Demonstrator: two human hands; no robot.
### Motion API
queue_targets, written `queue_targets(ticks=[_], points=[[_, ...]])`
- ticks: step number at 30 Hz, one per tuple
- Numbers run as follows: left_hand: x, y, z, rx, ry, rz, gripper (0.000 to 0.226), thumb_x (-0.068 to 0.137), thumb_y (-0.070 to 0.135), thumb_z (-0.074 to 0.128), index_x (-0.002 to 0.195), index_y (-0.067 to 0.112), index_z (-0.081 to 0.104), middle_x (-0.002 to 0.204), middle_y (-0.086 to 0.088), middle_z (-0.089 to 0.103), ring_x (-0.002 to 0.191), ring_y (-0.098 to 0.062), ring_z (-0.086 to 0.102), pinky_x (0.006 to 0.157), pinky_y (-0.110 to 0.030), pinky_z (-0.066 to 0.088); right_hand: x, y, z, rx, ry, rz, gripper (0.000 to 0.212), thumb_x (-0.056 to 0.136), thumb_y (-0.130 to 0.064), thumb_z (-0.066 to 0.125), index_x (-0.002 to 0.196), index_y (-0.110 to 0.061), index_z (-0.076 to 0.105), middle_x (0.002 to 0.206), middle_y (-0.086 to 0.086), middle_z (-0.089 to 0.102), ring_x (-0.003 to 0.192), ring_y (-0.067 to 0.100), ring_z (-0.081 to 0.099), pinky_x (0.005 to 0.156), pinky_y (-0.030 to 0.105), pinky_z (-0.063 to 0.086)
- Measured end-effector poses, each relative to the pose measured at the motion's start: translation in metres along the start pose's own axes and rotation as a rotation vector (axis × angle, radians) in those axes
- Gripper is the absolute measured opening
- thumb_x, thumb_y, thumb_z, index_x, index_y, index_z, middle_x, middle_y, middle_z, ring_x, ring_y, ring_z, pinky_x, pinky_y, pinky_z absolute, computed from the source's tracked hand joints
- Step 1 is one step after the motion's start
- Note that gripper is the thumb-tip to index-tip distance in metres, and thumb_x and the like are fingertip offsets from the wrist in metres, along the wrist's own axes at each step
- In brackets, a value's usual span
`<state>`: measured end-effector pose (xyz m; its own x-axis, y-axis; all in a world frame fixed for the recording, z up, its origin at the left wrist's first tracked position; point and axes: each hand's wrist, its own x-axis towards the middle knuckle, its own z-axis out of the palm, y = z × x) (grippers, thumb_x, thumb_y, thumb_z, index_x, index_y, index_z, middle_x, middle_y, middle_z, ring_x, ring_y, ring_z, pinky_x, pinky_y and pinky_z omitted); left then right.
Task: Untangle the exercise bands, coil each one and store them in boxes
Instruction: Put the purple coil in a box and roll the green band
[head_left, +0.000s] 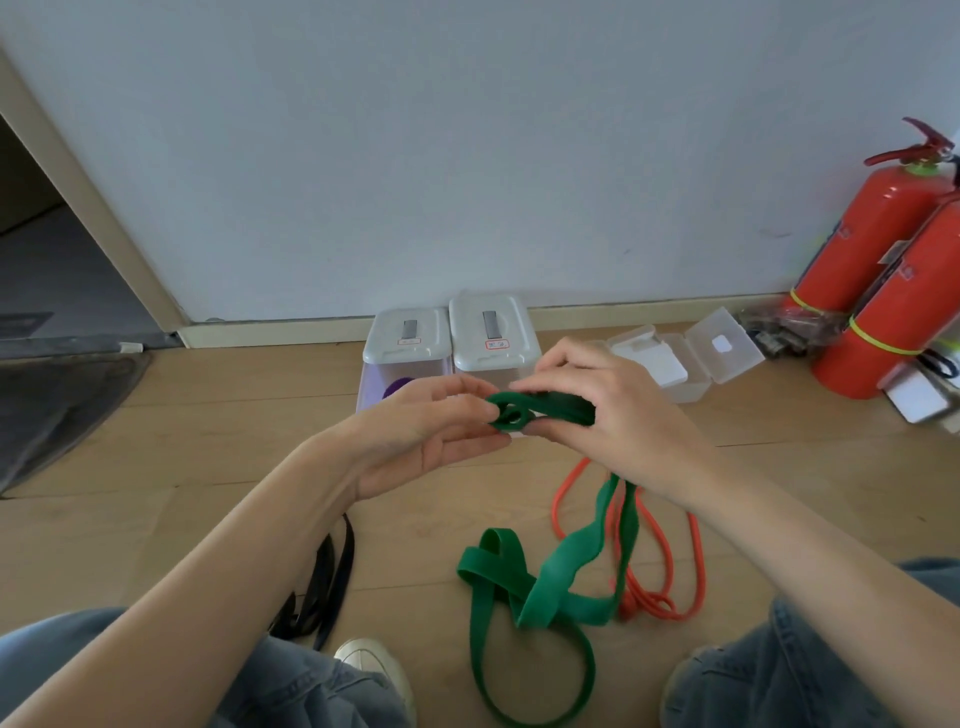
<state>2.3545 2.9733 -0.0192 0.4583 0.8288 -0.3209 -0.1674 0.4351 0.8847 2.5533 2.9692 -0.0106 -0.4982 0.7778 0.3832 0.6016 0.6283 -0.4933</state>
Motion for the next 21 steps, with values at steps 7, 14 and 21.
queue_targets(ticks=[7,14,21], points=[[-0.003,0.003,0.004,0.742,-0.036,-0.047,0.038,0.071,0.022,0.078,0.103,0.028,0.059,0.099,0.007,0.068,0.087,-0.005,0.063,0.082,-0.018,0.049,-0.004,-0.004,0.003,-0.168,-0.261,-0.114,0.028,0.083,-0.026,0.069,0.111,-0.029,0.069,0.100,-0.007,0.055,0.072,0.003,0.045,0.062,0.029,0.042],[-0.004,-0.001,0.004,0.623,0.011,0.103,0.027,0.069,0.024,0.076,0.096,0.021,0.071,0.089,0.002,0.073,0.083,-0.009,0.067,0.078,-0.015,0.051,-0.003,-0.004,0.003,0.038,-0.132,0.028,0.022,0.079,-0.022,0.072,0.098,-0.023,0.061,0.092,-0.019,0.049,0.074,-0.008,0.048,0.067,0.010,0.037],[0.001,-0.006,0.012,0.215,0.105,0.222,0.041,0.071,0.029,0.067,0.106,0.008,0.069,0.102,-0.006,0.072,0.096,-0.015,0.068,0.076,-0.015,0.051,-0.001,-0.008,0.012,0.398,0.040,0.306,0.046,0.063,-0.035,0.083,0.094,-0.027,0.051,0.094,-0.015,0.060,0.081,0.003,0.064,0.077,0.023,0.053]])
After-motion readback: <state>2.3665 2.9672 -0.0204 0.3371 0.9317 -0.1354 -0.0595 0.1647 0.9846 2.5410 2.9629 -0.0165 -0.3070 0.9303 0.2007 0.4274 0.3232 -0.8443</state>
